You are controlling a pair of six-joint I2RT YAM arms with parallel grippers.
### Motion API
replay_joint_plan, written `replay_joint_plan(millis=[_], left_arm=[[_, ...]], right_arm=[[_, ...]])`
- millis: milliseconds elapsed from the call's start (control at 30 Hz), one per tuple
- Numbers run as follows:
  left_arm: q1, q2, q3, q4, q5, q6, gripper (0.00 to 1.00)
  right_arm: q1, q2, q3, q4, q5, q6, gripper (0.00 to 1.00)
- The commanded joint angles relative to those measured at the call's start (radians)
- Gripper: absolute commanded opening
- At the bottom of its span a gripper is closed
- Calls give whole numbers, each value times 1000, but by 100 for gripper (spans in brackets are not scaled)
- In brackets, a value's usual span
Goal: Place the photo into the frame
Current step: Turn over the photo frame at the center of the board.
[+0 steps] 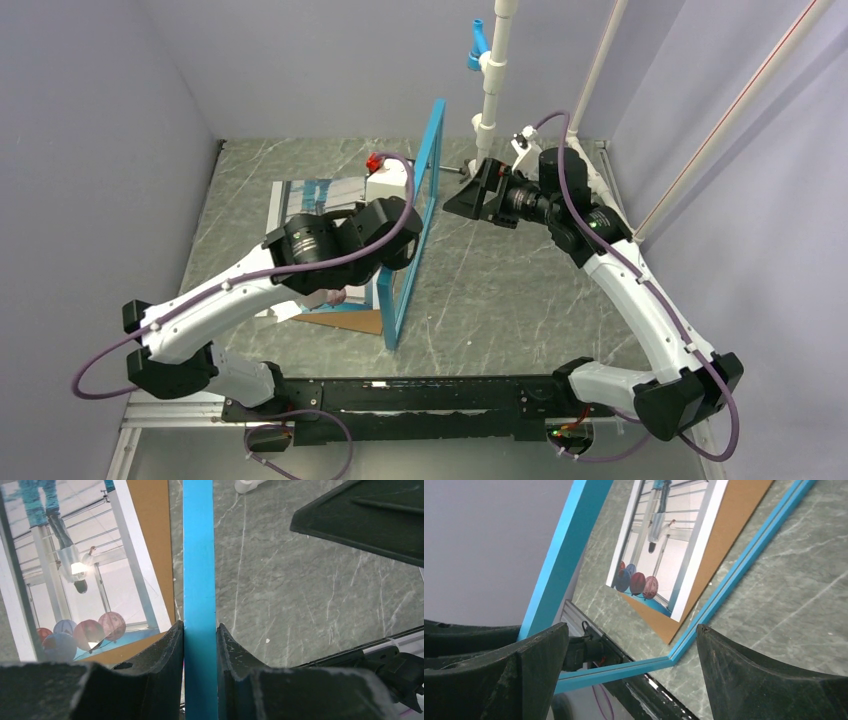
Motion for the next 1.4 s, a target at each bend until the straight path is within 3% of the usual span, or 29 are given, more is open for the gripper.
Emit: replay_joint_plan(millis=[0,433,700,867,1067,1267,1367], left_arm=[[-28,85,40,-34,71,-49,9],[-61,138,5,167,227,6,68],[-60,40,-131,374,334,49,90],[-59,-7,-175,420,363,63,99],[-21,-99,-275,558,501,105,99],[52,-194,-365,579,539,68,99],[95,-245,-404,570,533,49,99]], right_arm=[[-38,-32,43,-81,-10,-39,100],[-176,-76,-36,-39,-191,8,100],[-187,-55,-67,43,-253,64,100],[-185,-27,-37,72,-261,84,100],[-168,22,-10,89,-257,107,100],[-99,97,107,-30,-124,29,98],[-55,156,189,-123,-29,-27,92]])
